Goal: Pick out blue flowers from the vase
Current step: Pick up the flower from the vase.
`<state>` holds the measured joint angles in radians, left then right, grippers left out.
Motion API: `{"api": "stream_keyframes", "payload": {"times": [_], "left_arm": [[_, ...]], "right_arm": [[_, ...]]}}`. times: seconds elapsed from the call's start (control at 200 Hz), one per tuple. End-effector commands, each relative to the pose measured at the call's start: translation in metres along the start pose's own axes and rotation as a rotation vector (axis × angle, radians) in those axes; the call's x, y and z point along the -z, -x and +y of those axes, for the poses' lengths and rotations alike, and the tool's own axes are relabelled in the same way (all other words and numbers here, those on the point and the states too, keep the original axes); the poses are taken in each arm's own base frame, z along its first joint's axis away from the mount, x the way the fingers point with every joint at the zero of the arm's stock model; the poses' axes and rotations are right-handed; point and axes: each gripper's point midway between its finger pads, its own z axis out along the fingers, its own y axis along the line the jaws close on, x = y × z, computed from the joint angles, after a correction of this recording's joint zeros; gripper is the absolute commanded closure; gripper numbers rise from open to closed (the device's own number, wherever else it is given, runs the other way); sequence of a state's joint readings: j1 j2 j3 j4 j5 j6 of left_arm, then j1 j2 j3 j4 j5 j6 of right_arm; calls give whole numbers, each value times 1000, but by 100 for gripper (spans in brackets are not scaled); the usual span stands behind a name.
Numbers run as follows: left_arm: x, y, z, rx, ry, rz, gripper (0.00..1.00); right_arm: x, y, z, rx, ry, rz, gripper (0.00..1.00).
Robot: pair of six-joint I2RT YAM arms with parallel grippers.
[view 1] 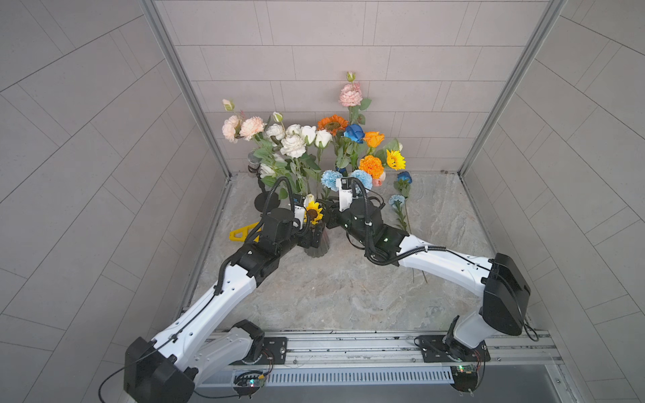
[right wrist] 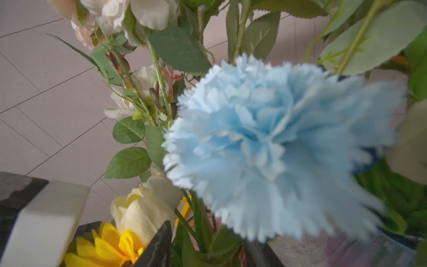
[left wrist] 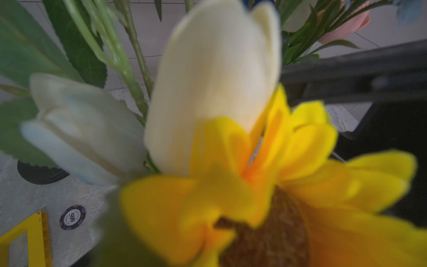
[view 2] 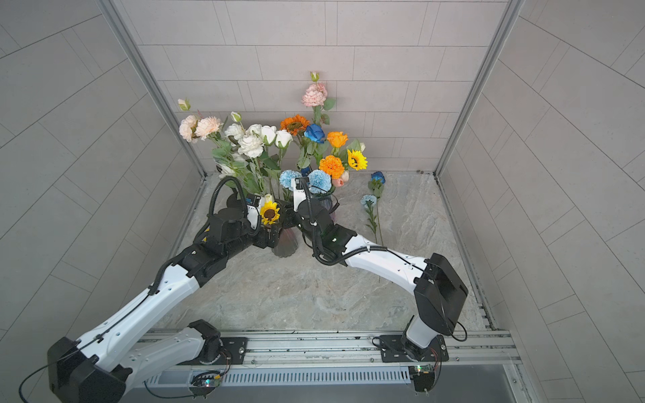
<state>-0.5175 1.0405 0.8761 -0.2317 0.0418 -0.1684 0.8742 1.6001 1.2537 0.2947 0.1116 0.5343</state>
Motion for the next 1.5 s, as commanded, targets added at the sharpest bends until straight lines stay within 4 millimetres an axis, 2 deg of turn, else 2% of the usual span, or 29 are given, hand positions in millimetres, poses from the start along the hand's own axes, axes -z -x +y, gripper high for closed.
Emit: {"api": "stream_keyframes", "payload": {"times": [0.0,0.21,0.375,0.635,0.821,0.881,0.996,1.176,1.321,1.491], "left_arm": [[-5,10,10,17,64,-45,0],[0,21,38,33,236,-102,0],[6,28,49,32,298,-127,0],[2,29,49,26,304,-119,0],[-2,28,47,36,290,-124,0],[-3,29,45,35,276,-126,0],[-4,32,43,35,264,-137,0],[-5,35,41,41,250,-139,0],[-6,39,38,57,230,-153,0],[-6,47,34,64,205,-166,0]], "right_arm": [[0,2,14,1,42,12,50],[13,8,3,41,-17,-3,50],[26,10,-10,63,-57,-23,50],[16,15,-17,77,-65,-34,52],[-1,20,-22,86,-72,-42,55],[-5,22,-24,77,-66,-46,59],[-13,23,-24,82,-64,-44,72],[-19,21,-25,87,-62,-31,100],[-12,29,-19,96,-37,-43,100],[3,49,-9,119,-9,-76,100]]}}
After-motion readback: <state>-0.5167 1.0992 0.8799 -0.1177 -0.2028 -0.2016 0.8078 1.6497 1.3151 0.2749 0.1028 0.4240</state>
